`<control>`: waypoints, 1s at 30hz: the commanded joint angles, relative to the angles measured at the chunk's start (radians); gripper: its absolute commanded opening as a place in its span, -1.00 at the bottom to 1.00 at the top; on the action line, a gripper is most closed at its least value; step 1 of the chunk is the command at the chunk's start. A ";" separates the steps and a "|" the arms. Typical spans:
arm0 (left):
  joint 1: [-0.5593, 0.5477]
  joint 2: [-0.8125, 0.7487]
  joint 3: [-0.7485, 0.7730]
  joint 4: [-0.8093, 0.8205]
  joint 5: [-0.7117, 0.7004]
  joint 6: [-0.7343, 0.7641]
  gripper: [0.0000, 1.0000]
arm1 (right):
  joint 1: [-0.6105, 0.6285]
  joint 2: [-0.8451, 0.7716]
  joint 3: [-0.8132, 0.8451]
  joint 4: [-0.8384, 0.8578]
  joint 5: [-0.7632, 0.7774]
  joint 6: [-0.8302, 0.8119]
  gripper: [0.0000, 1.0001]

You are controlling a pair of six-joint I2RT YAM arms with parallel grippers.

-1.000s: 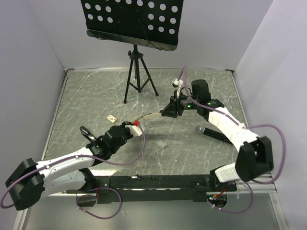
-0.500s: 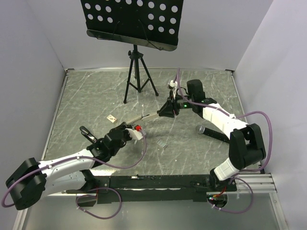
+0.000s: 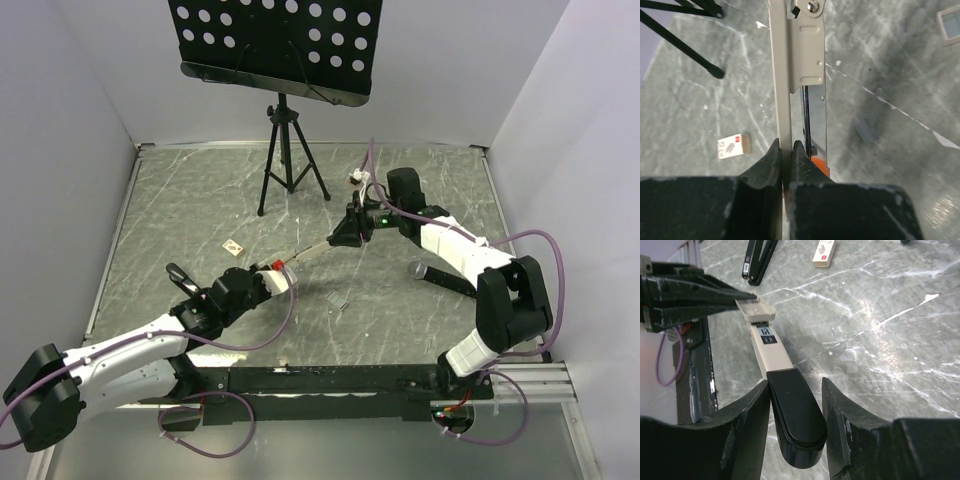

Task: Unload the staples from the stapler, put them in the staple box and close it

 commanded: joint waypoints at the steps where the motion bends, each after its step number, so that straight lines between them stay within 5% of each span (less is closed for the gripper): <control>1: -0.050 -0.023 0.092 0.066 0.358 -0.037 -0.99 | 0.013 0.032 0.039 0.281 0.191 0.107 -0.04; 11: -0.050 -0.017 0.082 0.207 0.417 -0.212 -0.99 | 0.093 0.074 -0.038 0.492 0.247 0.368 0.00; 15: -0.049 -0.008 0.077 0.259 0.412 -0.287 -0.99 | 0.127 0.077 -0.027 0.499 0.306 0.419 0.19; 30: -0.044 -0.088 0.000 0.367 0.328 -0.740 -0.98 | 0.121 -0.072 0.268 -0.030 0.586 0.438 1.00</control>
